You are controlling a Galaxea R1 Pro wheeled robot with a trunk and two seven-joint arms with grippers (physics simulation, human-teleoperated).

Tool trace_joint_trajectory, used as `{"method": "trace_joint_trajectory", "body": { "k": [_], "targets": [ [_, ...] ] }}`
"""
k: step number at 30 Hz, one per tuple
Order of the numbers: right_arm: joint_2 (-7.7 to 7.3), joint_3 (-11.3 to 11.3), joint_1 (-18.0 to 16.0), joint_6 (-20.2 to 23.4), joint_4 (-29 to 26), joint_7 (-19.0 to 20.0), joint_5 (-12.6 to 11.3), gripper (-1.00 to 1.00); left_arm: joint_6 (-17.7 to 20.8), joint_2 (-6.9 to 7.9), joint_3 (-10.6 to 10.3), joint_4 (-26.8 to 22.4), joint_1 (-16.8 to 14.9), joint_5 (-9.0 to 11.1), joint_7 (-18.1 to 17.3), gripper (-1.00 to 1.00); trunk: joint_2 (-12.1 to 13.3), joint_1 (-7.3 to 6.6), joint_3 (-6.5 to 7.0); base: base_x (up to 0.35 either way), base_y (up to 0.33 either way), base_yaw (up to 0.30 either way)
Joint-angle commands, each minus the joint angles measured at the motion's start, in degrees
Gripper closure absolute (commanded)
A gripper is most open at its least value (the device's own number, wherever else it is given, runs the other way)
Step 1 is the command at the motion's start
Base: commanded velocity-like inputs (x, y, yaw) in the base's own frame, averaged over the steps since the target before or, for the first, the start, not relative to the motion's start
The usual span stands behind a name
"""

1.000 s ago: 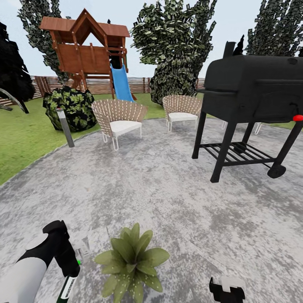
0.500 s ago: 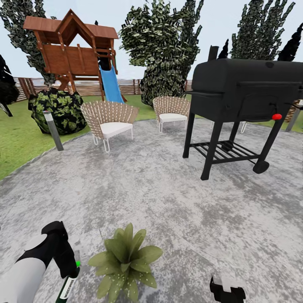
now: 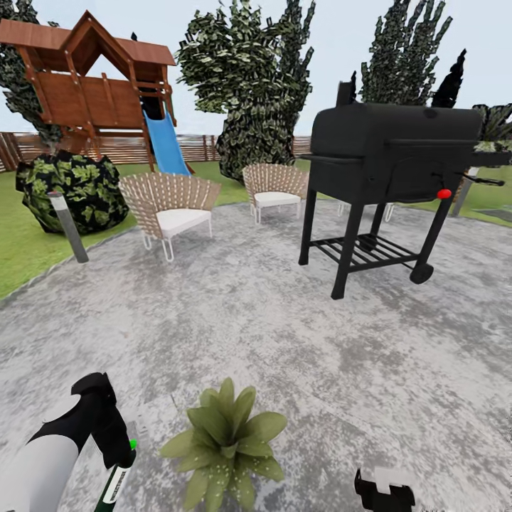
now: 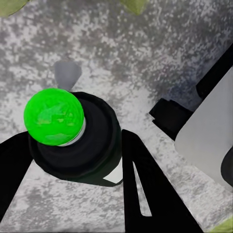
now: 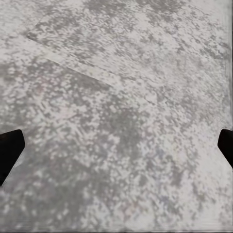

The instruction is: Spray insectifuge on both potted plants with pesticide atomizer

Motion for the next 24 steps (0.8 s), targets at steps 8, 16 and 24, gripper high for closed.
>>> {"method": "trace_joint_trajectory", "body": {
  "k": [8,16,24],
  "targets": [
    [0.01,-0.47,-0.06,-0.18,0.09,-0.20,0.60,-1.00,0.51,-0.17,-0.04,-0.03,0.00,-0.47,-0.30,1.00,-0.02,0.00,0.18,0.031,0.336,-0.267],
    [0.01,-0.47,-0.06,-0.17,0.09,-0.20,0.60,-1.00,0.60,-0.46,0.12,-0.11,-0.01,-0.47,-0.31,1.00,-0.02,0.00,0.42,0.000,0.336,-0.267],
    [0.07,-0.47,-0.06,-0.12,0.09,-0.20,0.60,-1.00,0.65,-0.47,0.22,-0.11,-0.01,-0.42,-0.33,1.00,-0.02,0.00,0.65,0.000,0.336,-0.267]
  ]
}}
